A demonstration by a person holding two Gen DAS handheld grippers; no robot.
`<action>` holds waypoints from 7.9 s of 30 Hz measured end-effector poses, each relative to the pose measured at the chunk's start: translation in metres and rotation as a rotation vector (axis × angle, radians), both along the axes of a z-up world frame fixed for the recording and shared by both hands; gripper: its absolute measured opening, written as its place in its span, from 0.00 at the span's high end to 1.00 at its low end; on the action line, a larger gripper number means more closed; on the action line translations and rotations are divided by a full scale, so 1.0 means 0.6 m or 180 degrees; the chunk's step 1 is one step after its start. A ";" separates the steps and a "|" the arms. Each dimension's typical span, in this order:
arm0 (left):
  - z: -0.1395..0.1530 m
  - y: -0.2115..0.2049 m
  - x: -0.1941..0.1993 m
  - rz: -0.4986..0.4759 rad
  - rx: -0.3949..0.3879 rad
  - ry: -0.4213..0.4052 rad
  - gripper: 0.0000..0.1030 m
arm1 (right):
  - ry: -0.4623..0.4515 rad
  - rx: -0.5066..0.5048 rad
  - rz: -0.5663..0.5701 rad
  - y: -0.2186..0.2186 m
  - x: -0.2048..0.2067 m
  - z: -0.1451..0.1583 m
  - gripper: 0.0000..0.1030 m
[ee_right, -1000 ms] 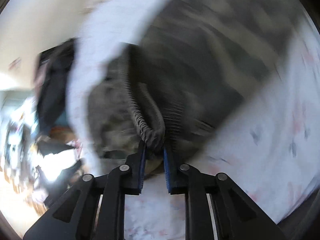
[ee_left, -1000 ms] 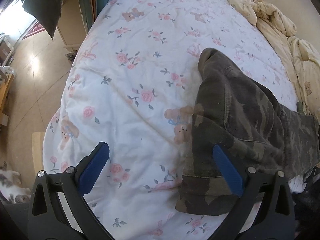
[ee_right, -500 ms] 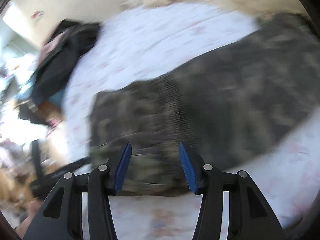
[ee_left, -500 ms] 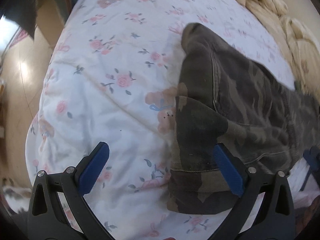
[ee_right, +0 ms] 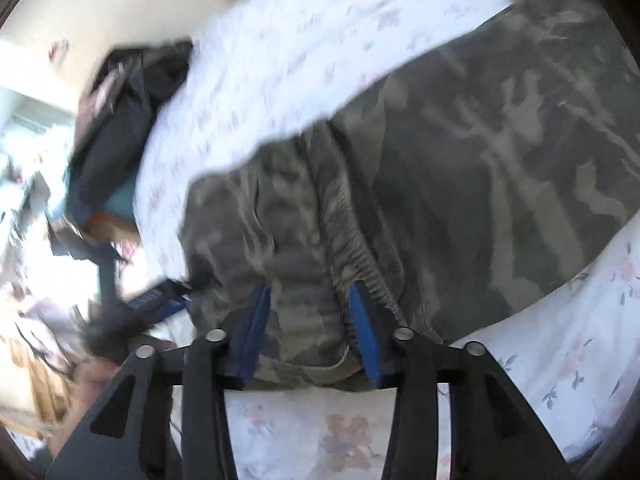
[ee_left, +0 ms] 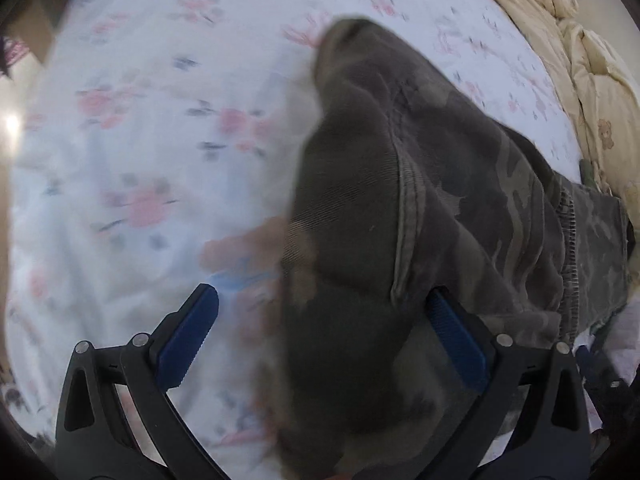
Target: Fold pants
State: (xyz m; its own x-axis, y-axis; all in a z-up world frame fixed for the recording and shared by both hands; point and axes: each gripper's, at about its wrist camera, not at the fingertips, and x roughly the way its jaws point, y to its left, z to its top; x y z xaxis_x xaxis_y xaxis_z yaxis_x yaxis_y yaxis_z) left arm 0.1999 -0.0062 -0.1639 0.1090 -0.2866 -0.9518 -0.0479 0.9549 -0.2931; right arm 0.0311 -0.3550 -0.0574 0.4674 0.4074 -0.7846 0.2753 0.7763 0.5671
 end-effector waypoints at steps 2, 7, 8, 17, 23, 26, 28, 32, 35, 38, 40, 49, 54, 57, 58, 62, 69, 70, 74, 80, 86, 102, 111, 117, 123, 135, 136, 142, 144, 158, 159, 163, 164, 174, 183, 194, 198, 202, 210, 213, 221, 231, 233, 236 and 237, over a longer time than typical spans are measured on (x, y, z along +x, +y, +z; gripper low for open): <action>-0.007 -0.013 0.011 -0.0074 -0.0058 -0.0026 0.00 | -0.0024 0.0265 -0.0129 -0.018 -0.004 0.004 0.55; -0.009 -0.041 0.029 -0.0316 -0.0134 0.0028 0.00 | 0.0065 0.0369 -0.0323 -0.040 -0.010 -0.005 0.55; -0.007 -0.046 0.030 -0.0352 -0.0194 0.0057 0.01 | 0.0082 0.0398 -0.0337 -0.038 -0.006 -0.007 0.55; -0.015 -0.091 0.034 -0.0471 0.0195 0.0016 0.11 | 0.0077 0.0529 -0.0386 -0.040 0.001 -0.004 0.55; 0.016 -0.120 0.015 -0.0631 0.0326 -0.0174 0.65 | 0.0092 0.0691 -0.0694 -0.071 -0.009 -0.007 0.54; 0.031 -0.127 0.005 -0.0692 0.0436 -0.0196 0.72 | 0.0106 0.0740 -0.0721 -0.072 -0.009 -0.008 0.53; 0.043 -0.133 -0.006 -0.0736 0.0508 -0.0266 0.74 | 0.0087 0.0694 -0.0693 -0.070 -0.008 -0.005 0.53; 0.064 -0.146 -0.027 -0.0639 0.0625 -0.0430 0.76 | 0.0070 0.0684 -0.0722 -0.071 -0.011 -0.003 0.52; 0.082 -0.143 -0.041 -0.0500 0.0632 -0.0482 0.76 | 0.0062 0.0711 -0.0734 -0.075 -0.014 -0.001 0.51; 0.106 -0.132 -0.057 -0.0447 0.0609 -0.0531 0.77 | 0.0036 0.0658 -0.0704 -0.077 -0.017 0.006 0.50; 0.129 -0.096 -0.067 -0.0459 0.0571 -0.0548 0.77 | 0.0020 0.0664 -0.0713 -0.080 -0.021 0.010 0.49; 0.199 0.016 -0.110 -0.0324 0.0565 -0.0535 0.77 | -0.0046 0.0701 -0.0692 -0.074 -0.026 0.018 0.47; 0.214 0.112 -0.140 -0.0171 0.0705 -0.0470 0.77 | -0.0005 0.0713 -0.0633 -0.061 -0.024 0.012 0.47; 0.213 0.147 -0.159 -0.0192 0.0769 -0.0358 0.77 | 0.0055 0.0759 -0.0580 -0.048 -0.023 0.005 0.47; 0.211 0.147 -0.166 -0.0205 0.0824 -0.0351 0.77 | 0.0070 0.0765 -0.0558 -0.042 -0.022 0.004 0.47; 0.210 0.225 -0.180 -0.0116 0.0914 -0.0258 0.77 | 0.0099 0.0746 -0.0463 -0.027 -0.020 0.003 0.47; 0.161 0.222 -0.180 -0.0091 0.1187 -0.0029 0.63 | 0.0168 0.0565 -0.0182 0.006 -0.019 -0.003 0.47; 0.160 0.217 -0.179 -0.0085 0.1225 -0.0010 0.54 | 0.0203 0.0532 -0.0159 0.011 -0.018 -0.006 0.47; 0.192 0.196 -0.197 -0.0242 0.1632 -0.0277 0.14 | 0.0252 0.0519 -0.0090 0.020 -0.019 -0.013 0.47; 0.282 0.056 -0.234 -0.0626 0.1727 -0.1160 0.14 | 0.0141 0.0351 0.0079 0.035 -0.015 0.004 0.47; 0.193 -0.062 -0.194 -0.0872 0.1788 -0.1101 0.14 | 0.0127 0.0325 0.0054 0.032 -0.021 0.006 0.47; 0.192 -0.094 -0.203 -0.0850 0.0834 -0.0706 0.15 | 0.0043 0.0089 -0.0146 -0.055 -0.053 0.007 0.47; 0.290 -0.001 -0.187 -0.0143 0.0490 -0.1292 0.15 | -0.0110 0.0111 -0.1253 -0.292 -0.096 0.011 0.47; 0.262 0.026 -0.166 0.0217 0.0309 -0.1073 0.15 | 0.0383 0.0485 -0.1450 -0.345 -0.066 -0.110 0.46; 0.251 0.043 -0.160 0.0371 0.0287 -0.1031 0.15 | 0.0252 0.0217 -0.1421 -0.320 -0.012 -0.163 0.45; 0.250 0.049 -0.159 0.0414 0.0288 -0.1033 0.15 | -0.0499 -0.0265 -0.1128 -0.296 0.020 -0.113 0.95; 0.252 0.050 -0.160 0.0423 0.0263 -0.1032 0.15 | -0.0574 -0.0346 -0.1063 -0.286 0.022 -0.097 0.95; 0.266 0.059 -0.165 0.0466 0.0225 -0.1101 0.15 | -0.1435 -0.1120 0.0392 -0.102 0.042 0.056 0.95; 0.268 0.067 -0.168 0.0501 0.0207 -0.1107 0.15 | -0.1611 -0.1366 0.0980 -0.010 0.037 0.084 0.95; 0.277 0.077 -0.186 0.0458 0.0146 -0.1143 0.15 | -0.1280 -0.2438 0.2720 0.323 -0.039 -0.114 0.92; 0.275 0.076 -0.185 0.0444 0.0145 -0.1128 0.15 | -0.1275 -0.2440 0.2773 0.327 -0.044 -0.109 0.90; 0.275 0.076 -0.183 0.0450 0.0155 -0.1096 0.15 | -0.1189 -0.2416 0.3165 0.319 -0.076 -0.092 0.78; 0.275 0.078 -0.183 0.0466 0.0136 -0.1088 0.15 | -0.1162 -0.2403 0.3252 0.316 -0.082 -0.091 0.75; 0.268 0.110 -0.175 0.0748 -0.0025 -0.0924 0.15 | -0.0820 -0.1412 0.2590 0.217 -0.034 -0.003 0.81; 0.267 0.097 -0.169 0.0695 -0.0031 -0.0900 0.15 | -0.0209 -0.0749 0.2548 0.318 0.028 -0.125 0.85; 0.274 0.150 -0.168 0.1085 -0.0029 -0.0892 0.15 | -0.0485 -0.1074 0.2069 0.309 0.124 -0.024 0.50; 0.276 0.164 -0.163 0.1180 -0.0094 -0.0883 0.15 | -0.0578 -0.1490 0.1739 0.336 0.198 -0.048 0.42; 0.276 0.169 -0.159 0.1198 -0.0120 -0.0864 0.15 | -0.0398 -0.1663 0.1844 0.358 0.240 -0.095 0.60; 0.284 0.173 -0.154 0.1179 -0.0279 -0.0833 0.15 | -0.0368 -0.1763 0.2011 0.399 0.240 -0.124 0.67; 0.284 0.175 -0.155 0.1199 -0.0276 -0.0824 0.15 | -0.0389 -0.1899 0.2002 0.397 0.231 -0.124 0.82; 0.279 0.176 -0.153 0.1205 -0.0273 -0.0788 0.15 | -0.0320 -0.1594 0.2189 0.418 0.239 -0.114 0.80; 0.283 0.173 -0.154 0.1183 -0.0269 -0.0813 0.15 | -0.0560 -0.1155 0.1852 0.303 0.133 -0.032 0.69; 0.282 0.167 -0.153 0.1160 -0.0260 -0.0811 0.15 | -0.0457 -0.1026 0.1804 0.285 0.081 -0.047 0.83; 0.278 0.151 -0.154 0.1107 -0.0198 -0.0822 0.15 | -0.0266 -0.0981 0.1840 0.296 0.041 -0.092 0.88; 0.276 0.146 -0.154 0.1086 -0.0173 -0.0822 0.15 | -0.0170 -0.0932 0.1876 0.310 0.037 -0.107 0.89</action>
